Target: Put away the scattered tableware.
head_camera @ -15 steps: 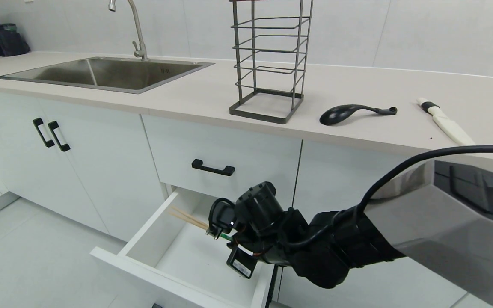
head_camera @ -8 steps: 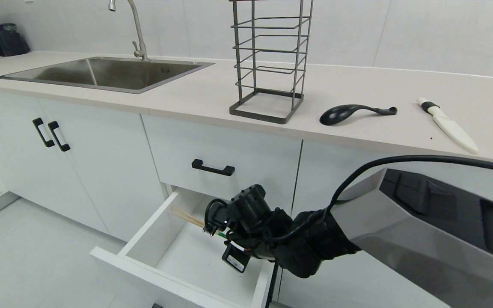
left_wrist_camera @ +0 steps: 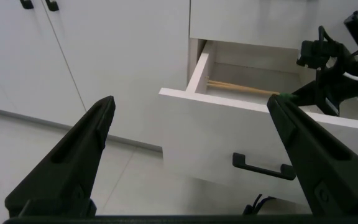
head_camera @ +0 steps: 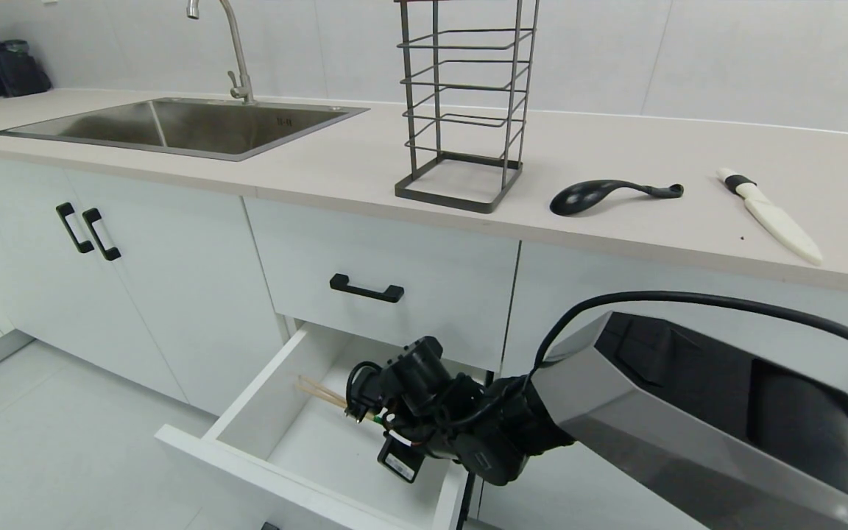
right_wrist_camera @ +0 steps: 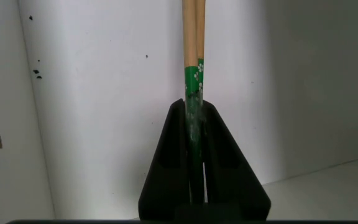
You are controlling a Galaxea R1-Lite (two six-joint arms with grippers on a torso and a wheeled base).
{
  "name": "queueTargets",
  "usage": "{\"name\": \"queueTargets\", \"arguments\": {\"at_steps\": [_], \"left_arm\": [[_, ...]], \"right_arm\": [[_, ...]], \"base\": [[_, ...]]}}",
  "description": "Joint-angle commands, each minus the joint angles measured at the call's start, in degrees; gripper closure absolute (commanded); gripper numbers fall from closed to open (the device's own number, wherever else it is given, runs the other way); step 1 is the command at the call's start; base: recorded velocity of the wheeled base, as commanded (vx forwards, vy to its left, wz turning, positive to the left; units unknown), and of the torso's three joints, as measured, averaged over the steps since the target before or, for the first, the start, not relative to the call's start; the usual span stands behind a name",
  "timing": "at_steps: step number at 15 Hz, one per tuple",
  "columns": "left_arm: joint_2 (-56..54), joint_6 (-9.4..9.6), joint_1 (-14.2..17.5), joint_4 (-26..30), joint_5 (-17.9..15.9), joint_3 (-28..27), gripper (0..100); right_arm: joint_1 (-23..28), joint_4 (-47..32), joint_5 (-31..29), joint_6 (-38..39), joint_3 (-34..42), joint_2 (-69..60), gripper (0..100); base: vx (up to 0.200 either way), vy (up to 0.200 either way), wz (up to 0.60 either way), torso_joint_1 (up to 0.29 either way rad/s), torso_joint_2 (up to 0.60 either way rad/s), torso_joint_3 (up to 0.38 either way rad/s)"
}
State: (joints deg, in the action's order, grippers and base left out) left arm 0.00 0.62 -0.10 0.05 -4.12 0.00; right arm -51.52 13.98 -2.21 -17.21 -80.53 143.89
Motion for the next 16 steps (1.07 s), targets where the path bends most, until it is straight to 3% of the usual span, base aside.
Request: {"name": "queueTargets", "arguments": {"at_steps": [1,10,11,16], "left_arm": [[0.1,-0.01,0.0,0.0,0.0,0.0,0],[0.1,-0.01,-0.1,0.0,0.0,0.0,0],[0.1,-0.01,0.0,0.0,0.0,0.0,0],[0.1,-0.01,0.0,0.0,0.0,0.0,0]], "right_arm": [[-0.3,-0.1,0.0,0.0,-1.7,2.1,100],[-1.6,-0.6,0.4,-0.1,-4.6,4.5,100],[-1.7,-1.1,0.6,-0.2,-4.9,4.5,0],[-3.2,-1.1,0.5,0.0,-4.0,1.7,0]], "base": [[0.0,0.0,0.0,0.0,0.0,0.0],[0.0,0.0,0.0,0.0,0.0,0.0],[0.0,0.0,0.0,0.0,0.0,0.0],[0.0,0.0,0.0,0.0,0.0,0.0]]}}
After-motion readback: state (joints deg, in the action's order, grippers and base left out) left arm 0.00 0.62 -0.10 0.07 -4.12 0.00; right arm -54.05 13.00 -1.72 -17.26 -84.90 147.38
